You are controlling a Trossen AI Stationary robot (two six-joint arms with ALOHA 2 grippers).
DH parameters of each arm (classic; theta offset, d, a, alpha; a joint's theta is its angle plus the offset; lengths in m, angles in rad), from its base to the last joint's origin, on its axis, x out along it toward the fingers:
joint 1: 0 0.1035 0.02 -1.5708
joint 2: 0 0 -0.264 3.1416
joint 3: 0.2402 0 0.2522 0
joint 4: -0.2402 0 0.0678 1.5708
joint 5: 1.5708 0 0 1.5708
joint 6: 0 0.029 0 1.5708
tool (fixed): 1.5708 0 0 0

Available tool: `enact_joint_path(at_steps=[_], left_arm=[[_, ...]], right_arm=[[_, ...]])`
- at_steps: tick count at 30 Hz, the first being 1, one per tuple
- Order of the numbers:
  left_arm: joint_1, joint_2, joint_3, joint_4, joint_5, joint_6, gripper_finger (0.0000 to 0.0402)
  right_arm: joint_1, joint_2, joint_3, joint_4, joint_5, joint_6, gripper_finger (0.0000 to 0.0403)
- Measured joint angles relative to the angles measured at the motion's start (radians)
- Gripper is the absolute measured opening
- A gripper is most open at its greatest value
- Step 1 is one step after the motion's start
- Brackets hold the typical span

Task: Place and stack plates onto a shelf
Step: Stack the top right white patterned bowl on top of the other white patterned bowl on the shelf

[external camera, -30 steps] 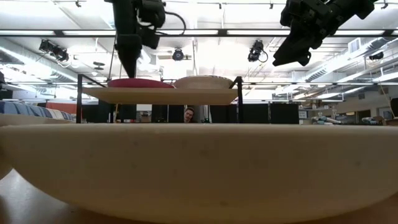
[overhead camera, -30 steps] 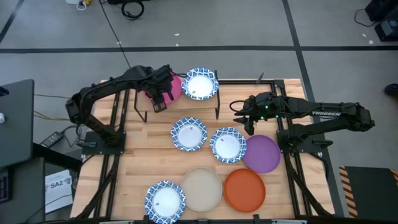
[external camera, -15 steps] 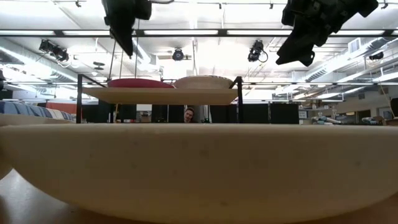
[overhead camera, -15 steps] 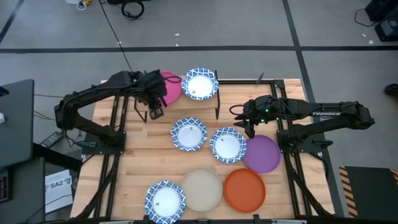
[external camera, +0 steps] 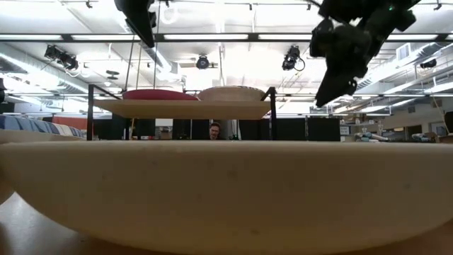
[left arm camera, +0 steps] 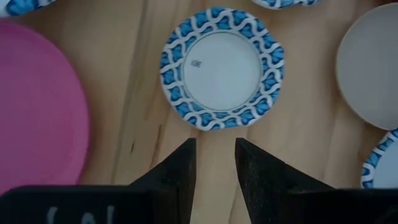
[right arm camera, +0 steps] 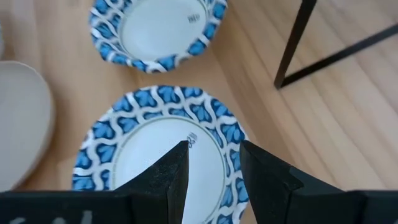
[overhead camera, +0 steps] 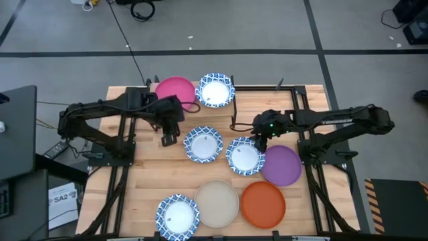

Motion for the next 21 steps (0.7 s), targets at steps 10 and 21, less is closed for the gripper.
enact_joint_path(at_steps=[10, 21], left_arm=[[-0.041, 0.0, 0.0, 0.004, -0.001, -0.022, 0.0116], [-0.04, 0.0, 0.0, 0.015, -0.005, -0.021, 0.0116]], right_arm=[[-0.066, 0.09, 0.0, -0.022, -0.011, 0.001, 0.0149], [-0.111, 0.168, 0.0, -0.041, -0.095, -0.001, 0.0149]])
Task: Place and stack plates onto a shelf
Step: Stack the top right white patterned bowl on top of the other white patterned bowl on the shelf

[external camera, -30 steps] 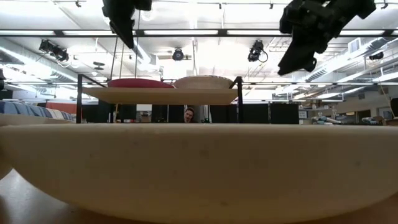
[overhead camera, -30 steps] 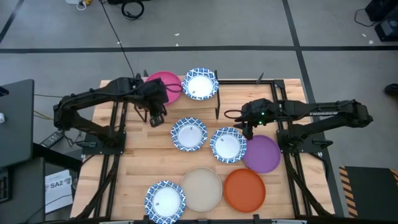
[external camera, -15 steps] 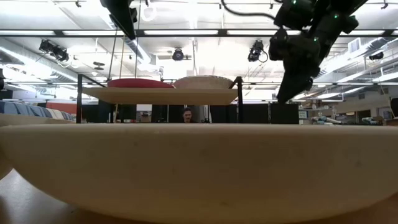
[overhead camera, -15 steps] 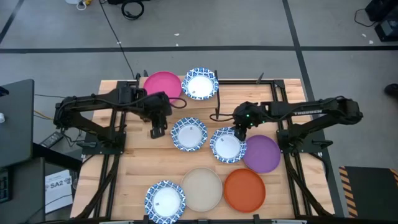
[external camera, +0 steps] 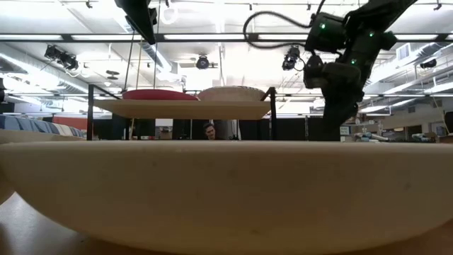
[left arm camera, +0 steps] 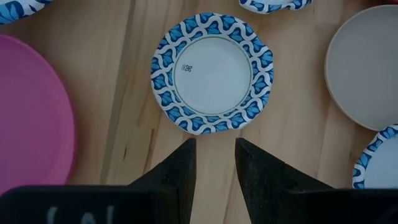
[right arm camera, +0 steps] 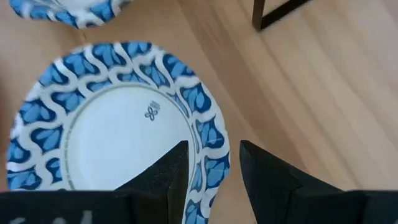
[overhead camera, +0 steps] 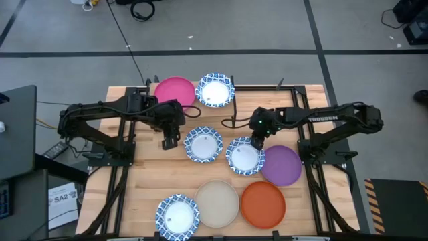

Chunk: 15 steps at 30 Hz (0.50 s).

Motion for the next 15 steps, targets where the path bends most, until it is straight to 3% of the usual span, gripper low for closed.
enact_joint_path(at_steps=[15], left_arm=[[0.0, 0.0, 0.0, 0.005, 0.0, 0.0, 0.0116]], right_arm=[[-0.005, 0.147, 0.0, 0.007, -0.045, -0.003, 0.0149]])
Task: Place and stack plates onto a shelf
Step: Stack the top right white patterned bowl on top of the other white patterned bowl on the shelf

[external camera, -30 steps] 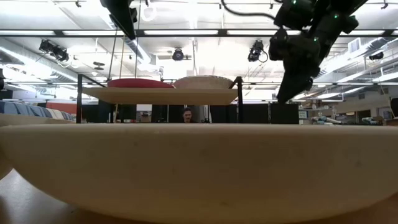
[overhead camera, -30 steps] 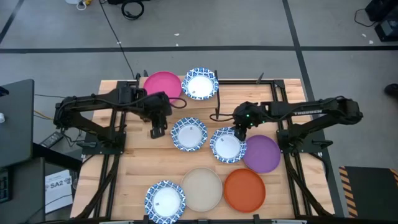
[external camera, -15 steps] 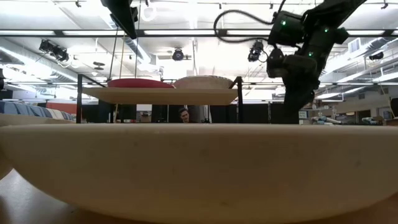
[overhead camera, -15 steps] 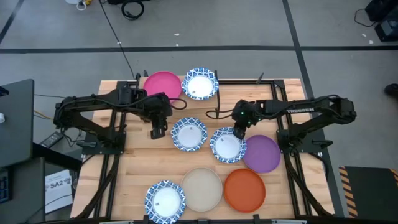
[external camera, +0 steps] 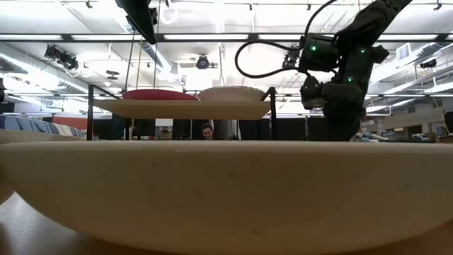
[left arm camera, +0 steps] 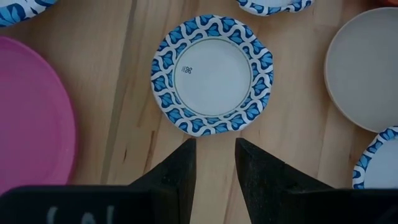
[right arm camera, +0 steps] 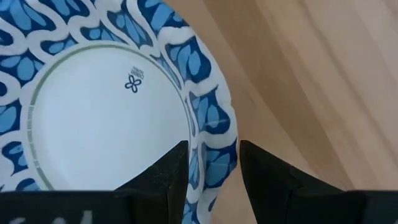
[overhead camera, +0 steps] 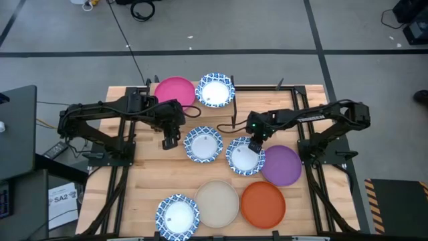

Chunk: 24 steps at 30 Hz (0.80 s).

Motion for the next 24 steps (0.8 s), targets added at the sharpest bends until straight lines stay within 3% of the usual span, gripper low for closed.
enact_joint_path(at_steps=[10, 24], left_arm=[[0.0, 0.0, 0.0, 0.006, 0.0, 0.0, 0.0116], [0.0, 0.001, 0.0, 0.006, 0.0, 0.0, 0.0116]], right_arm=[[0.002, 0.035, 0.0, 0.013, -0.003, -0.003, 0.0139], [0.003, 0.03, 0.001, 0.023, -0.018, -0.025, 0.003]])
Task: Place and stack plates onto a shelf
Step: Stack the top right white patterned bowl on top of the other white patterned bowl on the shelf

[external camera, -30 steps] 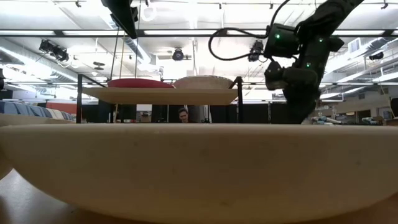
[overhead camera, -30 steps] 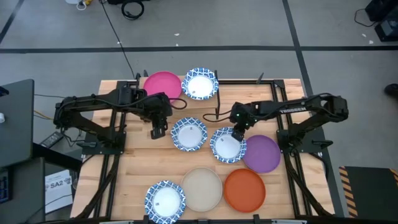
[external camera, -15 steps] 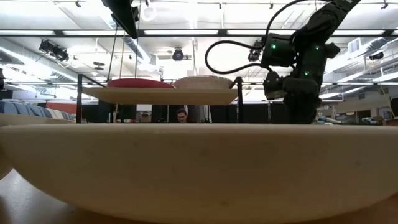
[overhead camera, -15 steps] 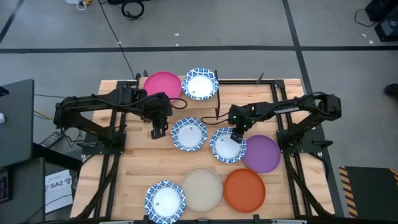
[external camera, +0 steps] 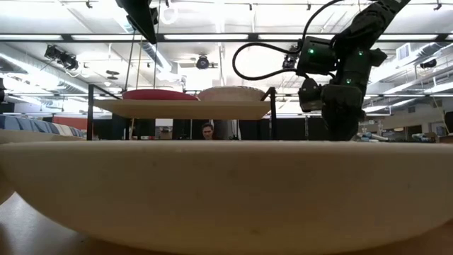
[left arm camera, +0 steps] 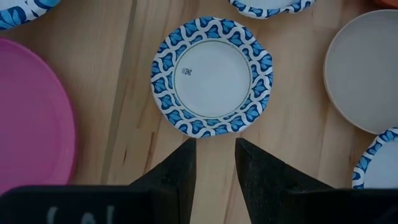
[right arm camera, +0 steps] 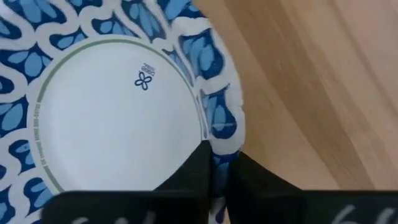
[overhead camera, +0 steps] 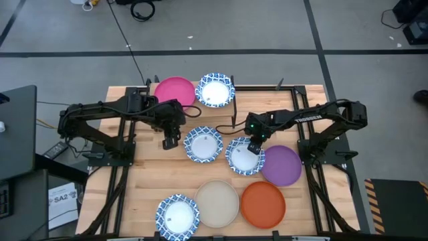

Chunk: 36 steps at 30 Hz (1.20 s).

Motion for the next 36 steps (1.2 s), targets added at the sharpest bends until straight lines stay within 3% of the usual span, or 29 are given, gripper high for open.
enact_joint_path(at_steps=[4, 13, 19, 23, 36], left_arm=[[0.0, 0.0, 0.0, 0.0, 0.0, 0.0, 0.0116], [0.0, -0.028, -0.001, -0.032, 0.017, -0.023, 0.0116], [-0.007, -0.082, -0.001, -0.094, 0.069, -0.081, 0.0116], [-0.061, -0.148, -0.011, -0.072, 0.032, -0.085, 0.0117], [-0.258, -0.489, -0.493, 0.31, -0.012, -0.23, 0.0117]], right_arm=[[0.0, 0.0, 0.0, -0.003, 0.0, -0.005, 0.0009], [0.0, 0.0, 0.023, -0.006, -0.017, -0.029, 0.0008], [0.0, -0.005, 0.071, -0.04, -0.042, -0.055, 0.0008], [0.001, -0.012, 0.112, -0.104, -0.043, -0.066, 0.0008], [0.01, -0.048, 0.264, -0.261, -0.146, -0.08, 0.0008]])
